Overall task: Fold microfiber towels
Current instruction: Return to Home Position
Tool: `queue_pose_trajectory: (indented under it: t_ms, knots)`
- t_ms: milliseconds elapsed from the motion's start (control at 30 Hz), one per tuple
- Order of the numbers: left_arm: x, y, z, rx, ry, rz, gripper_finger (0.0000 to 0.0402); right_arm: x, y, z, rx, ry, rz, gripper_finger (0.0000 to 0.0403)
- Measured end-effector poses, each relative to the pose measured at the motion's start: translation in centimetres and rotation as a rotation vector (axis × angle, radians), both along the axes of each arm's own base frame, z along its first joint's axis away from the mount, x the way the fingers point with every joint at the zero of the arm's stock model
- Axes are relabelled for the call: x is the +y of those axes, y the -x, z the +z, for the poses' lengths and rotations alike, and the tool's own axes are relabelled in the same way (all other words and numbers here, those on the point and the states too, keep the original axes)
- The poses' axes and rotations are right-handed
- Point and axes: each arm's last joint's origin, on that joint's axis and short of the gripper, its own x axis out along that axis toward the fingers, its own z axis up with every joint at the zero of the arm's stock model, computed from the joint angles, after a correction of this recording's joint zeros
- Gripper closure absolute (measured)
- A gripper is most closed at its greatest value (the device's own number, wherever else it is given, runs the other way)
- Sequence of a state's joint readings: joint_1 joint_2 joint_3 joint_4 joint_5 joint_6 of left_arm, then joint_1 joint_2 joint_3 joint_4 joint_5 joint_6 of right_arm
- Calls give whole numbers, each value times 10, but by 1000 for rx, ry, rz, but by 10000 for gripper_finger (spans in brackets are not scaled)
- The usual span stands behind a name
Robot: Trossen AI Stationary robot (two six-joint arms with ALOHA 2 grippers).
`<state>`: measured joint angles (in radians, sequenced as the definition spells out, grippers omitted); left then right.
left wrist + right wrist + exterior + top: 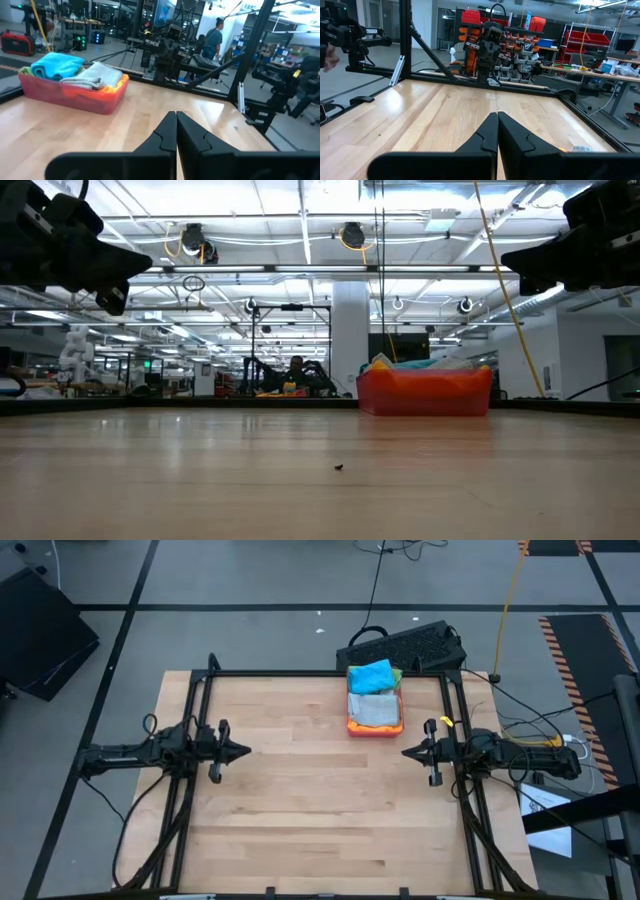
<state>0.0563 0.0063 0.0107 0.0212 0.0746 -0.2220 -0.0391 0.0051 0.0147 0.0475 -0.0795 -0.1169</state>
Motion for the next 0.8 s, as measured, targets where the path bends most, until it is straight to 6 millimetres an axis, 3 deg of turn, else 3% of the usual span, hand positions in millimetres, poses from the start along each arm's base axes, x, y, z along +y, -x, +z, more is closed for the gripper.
queue_pose_trajectory:
  t_ms: [300, 800]
  knots:
    - [0, 0, 0, 1, 24, 3, 371, 0, 0, 0, 0, 0, 0, 403]
    - [0, 0, 0, 1, 25, 4, 371, 0, 0, 0, 0, 0, 0, 403]
